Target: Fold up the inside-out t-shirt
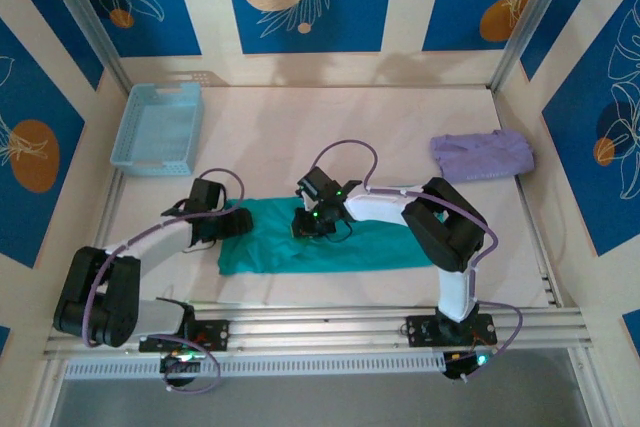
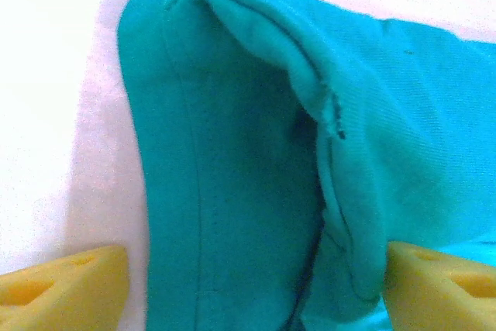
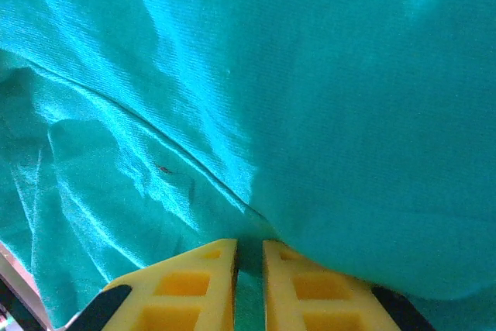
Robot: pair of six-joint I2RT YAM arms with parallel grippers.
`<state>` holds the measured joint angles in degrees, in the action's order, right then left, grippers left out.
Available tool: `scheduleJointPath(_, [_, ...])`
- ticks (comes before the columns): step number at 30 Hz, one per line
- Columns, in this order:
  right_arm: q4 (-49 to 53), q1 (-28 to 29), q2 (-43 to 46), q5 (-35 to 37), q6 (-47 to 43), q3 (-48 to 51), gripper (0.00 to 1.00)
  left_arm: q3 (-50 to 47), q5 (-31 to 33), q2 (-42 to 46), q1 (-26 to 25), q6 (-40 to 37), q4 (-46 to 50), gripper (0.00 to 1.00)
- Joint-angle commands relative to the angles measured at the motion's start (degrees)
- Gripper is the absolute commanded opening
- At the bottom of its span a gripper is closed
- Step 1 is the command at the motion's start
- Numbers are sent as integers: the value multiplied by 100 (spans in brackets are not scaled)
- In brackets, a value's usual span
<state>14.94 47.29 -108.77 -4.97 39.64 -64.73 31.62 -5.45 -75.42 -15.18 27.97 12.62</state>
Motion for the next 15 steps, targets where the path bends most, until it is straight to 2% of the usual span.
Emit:
scheduleJointPath(1, [29,39,46,-151,88,83,16,-139,-1100,60,-372,44,-673,77])
scheduleJointPath(7, [9,44,3,-181,84,45,16,-99,-883,-35,-564,-80,-627,69])
scheduleJointPath(11, [14,44,22,-173,95,72,16,-100,-990,-318,-668,-84,-826,62])
scheduleJointPath(15, [18,33,87,-153,106,101,16,-119,-1139,-503,-779,-77,-1142,52])
